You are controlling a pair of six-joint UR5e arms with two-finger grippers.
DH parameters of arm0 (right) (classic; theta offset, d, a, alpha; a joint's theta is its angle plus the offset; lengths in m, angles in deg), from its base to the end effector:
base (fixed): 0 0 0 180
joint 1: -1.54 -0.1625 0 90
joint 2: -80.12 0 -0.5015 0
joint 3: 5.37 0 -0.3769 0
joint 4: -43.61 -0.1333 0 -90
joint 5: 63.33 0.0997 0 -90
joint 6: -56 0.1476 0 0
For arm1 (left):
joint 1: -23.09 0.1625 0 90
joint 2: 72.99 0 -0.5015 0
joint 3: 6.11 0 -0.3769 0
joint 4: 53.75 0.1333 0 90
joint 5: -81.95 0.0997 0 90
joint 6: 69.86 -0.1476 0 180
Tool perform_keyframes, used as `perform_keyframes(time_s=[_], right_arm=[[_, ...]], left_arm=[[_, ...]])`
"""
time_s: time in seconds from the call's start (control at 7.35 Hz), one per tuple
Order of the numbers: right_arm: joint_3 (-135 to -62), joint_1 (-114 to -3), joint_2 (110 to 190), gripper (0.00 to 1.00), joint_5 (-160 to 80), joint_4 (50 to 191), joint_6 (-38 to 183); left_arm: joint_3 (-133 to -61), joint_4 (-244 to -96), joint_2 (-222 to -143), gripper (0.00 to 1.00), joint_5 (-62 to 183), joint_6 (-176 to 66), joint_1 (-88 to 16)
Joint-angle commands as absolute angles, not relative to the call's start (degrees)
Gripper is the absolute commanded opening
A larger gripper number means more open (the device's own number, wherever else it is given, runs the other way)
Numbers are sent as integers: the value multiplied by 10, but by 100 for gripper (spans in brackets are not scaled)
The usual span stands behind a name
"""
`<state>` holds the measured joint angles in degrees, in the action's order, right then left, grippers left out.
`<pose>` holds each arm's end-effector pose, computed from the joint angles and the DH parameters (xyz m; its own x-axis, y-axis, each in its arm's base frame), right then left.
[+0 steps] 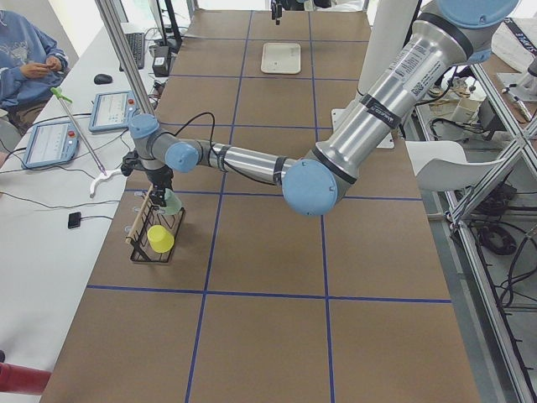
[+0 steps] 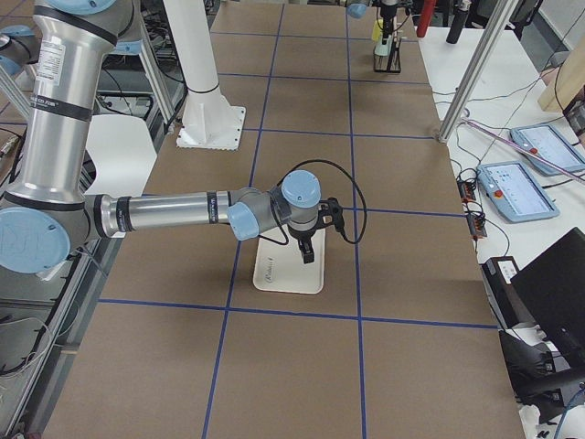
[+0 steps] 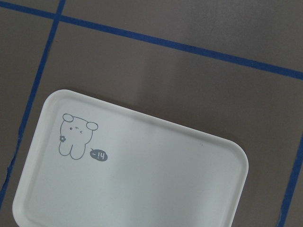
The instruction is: Left arm grabs green cup and hands to right arm on tray
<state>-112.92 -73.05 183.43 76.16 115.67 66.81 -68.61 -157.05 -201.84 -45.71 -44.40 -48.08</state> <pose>-0.0830 -0.3806 0.6738 0.5863 -0.2739 0.7623 0.1385 0.9611 0.2388 0.2250 -0.7933 0.5435 0.7284 0.0787 -0.6807 0.0219 0.9902 0.1379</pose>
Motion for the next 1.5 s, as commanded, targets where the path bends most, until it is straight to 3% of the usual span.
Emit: perform_keyframes(time_s=[0.0, 0.54, 0.82, 1.36], right_arm=[[-1124, -728, 1834, 100, 762, 1156, 668], [-1123, -719, 1824, 100, 754, 1157, 670], [-1121, -712, 1781, 100, 752, 1157, 694], [-1112, -666, 1664, 100, 685, 1154, 778]], left_arm=[[-734, -1521, -2019, 0, -460, -448, -508], [-885, -1362, -2007, 0, -458, -450, -522], [-948, -1295, -2017, 0, -463, -379, -520], [-1037, -1416, -2017, 0, -544, -49, -422]])
